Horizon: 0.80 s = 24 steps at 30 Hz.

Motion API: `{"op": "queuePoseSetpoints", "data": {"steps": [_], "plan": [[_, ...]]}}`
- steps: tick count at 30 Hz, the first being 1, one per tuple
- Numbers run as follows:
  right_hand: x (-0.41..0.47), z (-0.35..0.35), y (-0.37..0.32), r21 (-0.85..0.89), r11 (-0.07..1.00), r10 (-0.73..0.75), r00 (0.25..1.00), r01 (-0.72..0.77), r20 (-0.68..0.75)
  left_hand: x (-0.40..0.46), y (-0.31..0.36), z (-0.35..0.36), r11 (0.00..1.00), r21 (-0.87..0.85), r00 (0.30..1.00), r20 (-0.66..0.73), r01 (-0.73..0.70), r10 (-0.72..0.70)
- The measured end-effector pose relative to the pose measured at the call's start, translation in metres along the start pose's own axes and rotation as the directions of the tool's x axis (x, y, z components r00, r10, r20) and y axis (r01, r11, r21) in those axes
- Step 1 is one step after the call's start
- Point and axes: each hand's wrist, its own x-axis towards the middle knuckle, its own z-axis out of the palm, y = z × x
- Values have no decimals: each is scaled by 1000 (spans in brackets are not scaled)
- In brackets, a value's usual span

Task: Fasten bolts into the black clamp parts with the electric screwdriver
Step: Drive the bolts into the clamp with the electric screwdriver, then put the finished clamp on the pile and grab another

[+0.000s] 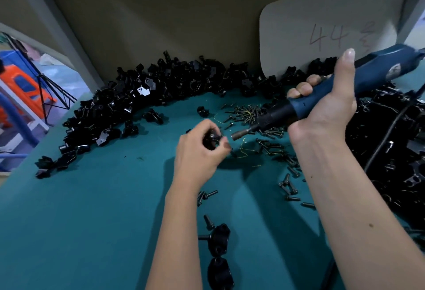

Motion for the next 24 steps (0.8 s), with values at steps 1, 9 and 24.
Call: {"op": "queuePoseSetpoints", "data": {"steps": [1, 9, 24], "plan": [[0, 0, 0, -36, 999, -21, 1000, 20, -13, 2, -3, -4, 1000, -8, 995, -93, 24, -25], [-5, -21, 39, -494, 809, 348, 937, -318, -32, 10, 3, -3, 725, -606, 842, -162, 327, -515], [-13, -44, 78, -918, -109, 268, 900, 382, 343, 12, 7, 2, 387, -775, 753, 168, 500, -637]]}}
